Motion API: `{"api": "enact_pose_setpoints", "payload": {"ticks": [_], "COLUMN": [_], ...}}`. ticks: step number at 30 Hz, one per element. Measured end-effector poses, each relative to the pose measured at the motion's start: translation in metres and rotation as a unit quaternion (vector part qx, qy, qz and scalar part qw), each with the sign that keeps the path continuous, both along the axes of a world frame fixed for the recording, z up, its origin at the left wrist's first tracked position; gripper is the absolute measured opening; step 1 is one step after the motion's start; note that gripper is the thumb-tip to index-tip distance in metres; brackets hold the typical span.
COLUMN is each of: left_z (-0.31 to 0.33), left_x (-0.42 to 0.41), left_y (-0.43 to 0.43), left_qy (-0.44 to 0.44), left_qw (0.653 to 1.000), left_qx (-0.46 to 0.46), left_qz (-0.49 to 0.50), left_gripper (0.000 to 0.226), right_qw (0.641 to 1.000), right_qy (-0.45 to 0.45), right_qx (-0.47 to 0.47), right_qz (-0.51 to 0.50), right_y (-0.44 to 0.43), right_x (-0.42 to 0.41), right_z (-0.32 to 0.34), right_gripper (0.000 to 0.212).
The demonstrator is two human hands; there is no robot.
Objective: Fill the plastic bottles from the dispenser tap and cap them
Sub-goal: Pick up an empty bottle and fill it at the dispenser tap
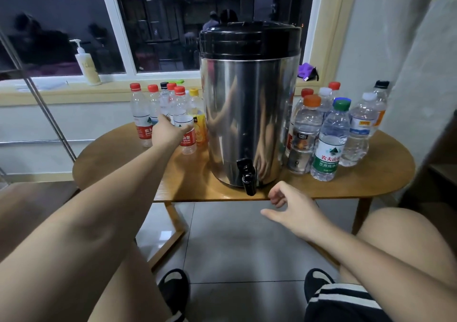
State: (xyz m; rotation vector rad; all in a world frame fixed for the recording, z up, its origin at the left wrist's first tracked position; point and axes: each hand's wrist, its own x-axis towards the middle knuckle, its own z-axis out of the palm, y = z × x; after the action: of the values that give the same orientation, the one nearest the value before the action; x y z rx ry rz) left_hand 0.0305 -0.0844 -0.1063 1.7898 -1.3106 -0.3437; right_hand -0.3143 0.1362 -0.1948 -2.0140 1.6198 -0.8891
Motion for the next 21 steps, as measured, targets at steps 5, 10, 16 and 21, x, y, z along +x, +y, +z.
{"api": "enact_pose_setpoints", "payload": {"ticks": [5,10,16,21], "left_z": [-0.007,-0.004,-0.002,0.011], "left_x": [0.001,-0.005,-0.005,-0.007], "left_y": [-0.007,0.004,0.044,0.117], "left_qy": [0.01,-0.009,0.002,0.036], "left_qw": [1.0,1.0,0.997,0.99], "left_qx": [-0.012,-0.028,-0.051,-0.076], "left_qz": [-0.004,-0.002,-0.05,-0.11], "left_gripper": [0.082,0.076,0.069,0.056], "right_qw": [1.0,1.0,1.0,0.999], "right_qy": [0.001,0.0,-0.005,-0.036], "right_qx": [0.012,0.02,0.027,0.009], "right_qz": [-0.004,-0.001,0.005,0.001], "right_y": [0.003,0.004,0.005,0.004], "right_x": [0.0,0.003,0.001,-0.003], "right_z": [0.002,0.005,0.004,0.007], "right_gripper": [0.036,0.037,0.035,0.033]}}
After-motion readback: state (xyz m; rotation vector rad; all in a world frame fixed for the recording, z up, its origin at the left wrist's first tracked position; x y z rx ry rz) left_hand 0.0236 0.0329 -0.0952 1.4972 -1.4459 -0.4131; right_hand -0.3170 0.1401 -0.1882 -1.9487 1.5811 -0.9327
